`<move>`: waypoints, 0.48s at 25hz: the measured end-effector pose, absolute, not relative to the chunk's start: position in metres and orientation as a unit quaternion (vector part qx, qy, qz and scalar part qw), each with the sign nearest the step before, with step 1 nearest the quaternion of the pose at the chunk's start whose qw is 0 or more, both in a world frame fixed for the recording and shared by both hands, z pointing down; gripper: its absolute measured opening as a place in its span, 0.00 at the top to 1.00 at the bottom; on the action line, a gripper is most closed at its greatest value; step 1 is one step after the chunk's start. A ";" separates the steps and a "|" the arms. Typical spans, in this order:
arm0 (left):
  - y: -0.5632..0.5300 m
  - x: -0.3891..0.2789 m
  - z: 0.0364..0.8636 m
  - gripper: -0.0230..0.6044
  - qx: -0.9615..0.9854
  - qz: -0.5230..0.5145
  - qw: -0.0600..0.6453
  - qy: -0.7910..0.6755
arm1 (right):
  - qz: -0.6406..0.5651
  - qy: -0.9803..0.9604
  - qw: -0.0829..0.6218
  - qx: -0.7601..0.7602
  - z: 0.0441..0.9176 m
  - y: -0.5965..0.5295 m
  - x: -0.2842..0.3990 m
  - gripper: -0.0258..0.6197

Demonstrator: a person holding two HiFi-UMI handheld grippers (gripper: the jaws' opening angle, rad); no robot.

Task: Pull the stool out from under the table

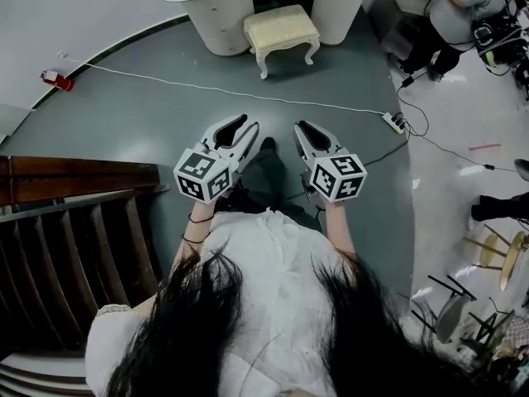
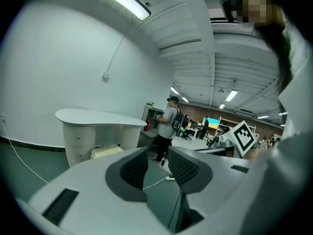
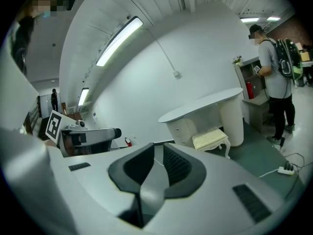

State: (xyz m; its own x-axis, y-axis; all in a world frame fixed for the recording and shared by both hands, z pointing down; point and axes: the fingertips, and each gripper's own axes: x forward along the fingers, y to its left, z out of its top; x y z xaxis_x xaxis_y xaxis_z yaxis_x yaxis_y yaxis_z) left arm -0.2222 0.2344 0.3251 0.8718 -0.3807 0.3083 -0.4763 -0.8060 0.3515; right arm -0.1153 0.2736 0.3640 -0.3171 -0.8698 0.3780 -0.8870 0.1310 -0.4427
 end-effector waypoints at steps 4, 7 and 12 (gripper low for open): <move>0.206 -0.212 0.337 0.74 0.942 0.117 0.219 -0.228 | 0.310 -0.750 0.016 0.584 0.372 0.249 -0.104 0.85; 0.170 -0.199 0.347 0.74 0.941 0.112 0.224 -0.226 | 0.310 -0.746 0.027 0.588 0.380 0.221 -0.090 0.85; 0.097 -0.166 0.351 0.74 0.944 0.107 0.224 -0.215 | 0.312 -0.735 0.041 0.601 0.382 0.163 -0.055 0.85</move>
